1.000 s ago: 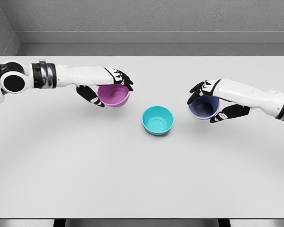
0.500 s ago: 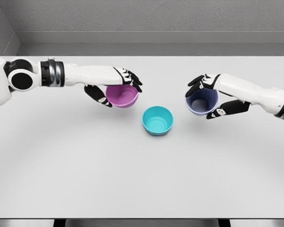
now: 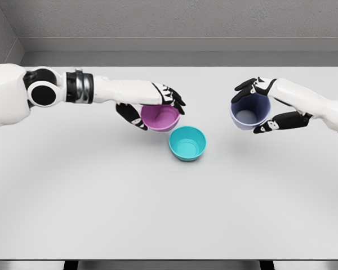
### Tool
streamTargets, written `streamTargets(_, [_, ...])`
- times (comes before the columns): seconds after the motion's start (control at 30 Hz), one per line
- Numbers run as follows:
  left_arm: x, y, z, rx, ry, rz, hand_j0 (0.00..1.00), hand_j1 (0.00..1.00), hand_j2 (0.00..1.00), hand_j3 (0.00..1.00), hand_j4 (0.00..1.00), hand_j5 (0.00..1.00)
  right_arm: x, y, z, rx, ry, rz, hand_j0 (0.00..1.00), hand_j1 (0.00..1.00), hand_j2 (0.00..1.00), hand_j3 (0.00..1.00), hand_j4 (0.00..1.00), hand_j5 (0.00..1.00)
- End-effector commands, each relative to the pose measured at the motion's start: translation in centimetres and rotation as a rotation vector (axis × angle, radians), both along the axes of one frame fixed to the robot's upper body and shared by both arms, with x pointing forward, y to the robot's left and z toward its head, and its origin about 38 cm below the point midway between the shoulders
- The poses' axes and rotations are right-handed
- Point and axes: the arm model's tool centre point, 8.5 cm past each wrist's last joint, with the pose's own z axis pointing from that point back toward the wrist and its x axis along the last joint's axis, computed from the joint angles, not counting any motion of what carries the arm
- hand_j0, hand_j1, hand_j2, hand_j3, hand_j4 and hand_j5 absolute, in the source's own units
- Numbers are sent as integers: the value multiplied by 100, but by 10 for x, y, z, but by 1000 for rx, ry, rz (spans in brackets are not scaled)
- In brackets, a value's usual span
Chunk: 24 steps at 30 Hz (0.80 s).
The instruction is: Stacking bowl and cup with both arms
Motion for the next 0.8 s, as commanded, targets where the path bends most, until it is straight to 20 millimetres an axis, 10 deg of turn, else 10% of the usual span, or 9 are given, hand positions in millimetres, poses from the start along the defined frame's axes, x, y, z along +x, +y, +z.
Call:
streamTargets(0.0, [-2,-9,-2,-5,10,-15,75,75,75,75,75,75,0,1,0,21,7,-4,68,68,68,68,68,68])
streamTargets(0.77, [-10,-44,1,33,0,-107,75,75,75,75,75,75,0,1,-8,40,46,-11,68,68,68,68,68,68])
